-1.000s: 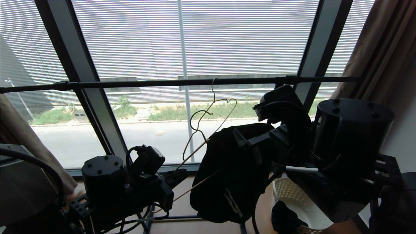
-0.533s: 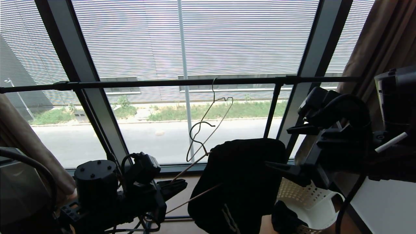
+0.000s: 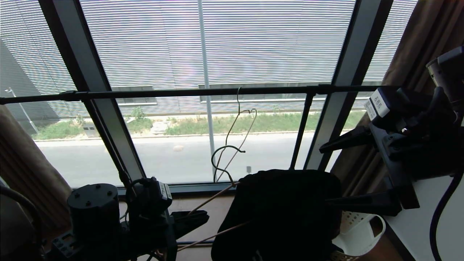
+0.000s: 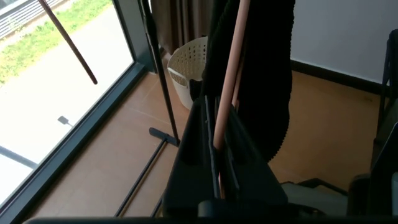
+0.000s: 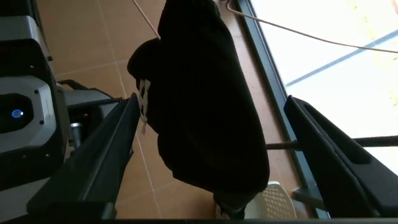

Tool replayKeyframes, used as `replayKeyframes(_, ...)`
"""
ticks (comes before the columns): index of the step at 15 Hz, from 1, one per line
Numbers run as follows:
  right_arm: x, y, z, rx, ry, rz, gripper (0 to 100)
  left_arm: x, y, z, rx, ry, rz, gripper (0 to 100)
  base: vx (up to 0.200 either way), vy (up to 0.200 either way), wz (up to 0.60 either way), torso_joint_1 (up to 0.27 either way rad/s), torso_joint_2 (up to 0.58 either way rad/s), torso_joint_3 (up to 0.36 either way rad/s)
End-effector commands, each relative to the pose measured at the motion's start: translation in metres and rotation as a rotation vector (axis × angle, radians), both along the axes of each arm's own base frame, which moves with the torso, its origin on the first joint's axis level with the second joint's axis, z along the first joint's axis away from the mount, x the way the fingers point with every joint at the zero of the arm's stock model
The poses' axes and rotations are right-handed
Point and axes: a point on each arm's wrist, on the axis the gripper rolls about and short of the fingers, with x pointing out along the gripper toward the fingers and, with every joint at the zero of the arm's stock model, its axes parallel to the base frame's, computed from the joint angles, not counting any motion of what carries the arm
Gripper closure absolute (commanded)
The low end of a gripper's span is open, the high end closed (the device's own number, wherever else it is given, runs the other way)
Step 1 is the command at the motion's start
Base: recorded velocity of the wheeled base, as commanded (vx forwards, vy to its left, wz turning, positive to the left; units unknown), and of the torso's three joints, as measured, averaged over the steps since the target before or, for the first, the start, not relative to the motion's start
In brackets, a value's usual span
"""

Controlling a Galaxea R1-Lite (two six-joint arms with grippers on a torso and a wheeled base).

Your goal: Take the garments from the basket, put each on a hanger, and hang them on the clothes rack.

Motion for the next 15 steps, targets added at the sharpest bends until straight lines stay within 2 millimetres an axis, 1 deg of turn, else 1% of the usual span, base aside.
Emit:
replayKeyframes(1,0.034,0.011,-0.012,-0.027,0.054,0.040,0,-0.002,0.000,0.002,-0.003,-0.005,-0.002,100,0.000,0.000,0.00,0.000,0.00,0.000)
replayKeyframes(2,0.035,0.012,-0.012,-0.029,0.056,0.043,0,-0.002,0.000,0.002,-0.003,-0.005,-0.003,100,0.000,0.000,0.00,0.000,0.00,0.000)
replayKeyframes(4,0.056,0.023,-0.021,-0.042,0.085,0.051,0,-0.002,0.000,0.002,-0.003,-0.002,-0.005,100,0.000,0.000,0.00,0.000,0.00,0.000)
replayKeyframes(9,0.077,0.034,-0.036,-0.055,0.118,0.054,0,-0.002,-0.001,0.002,-0.004,-0.003,-0.006,100,0.000,0.000,0.00,0.000,0.00,0.000)
replayKeyframes(11,0.084,0.038,-0.045,-0.066,0.140,0.055,0,-0.002,-0.001,0.002,-0.004,-0.003,-0.006,100,0.000,0.000,0.00,0.000,0.00,0.000)
replayKeyframes(15,0.085,0.045,-0.052,-0.075,0.157,0.075,0,-0.002,-0.001,0.002,-0.005,-0.002,-0.006,100,0.000,0.000,0.00,0.000,0.00,0.000)
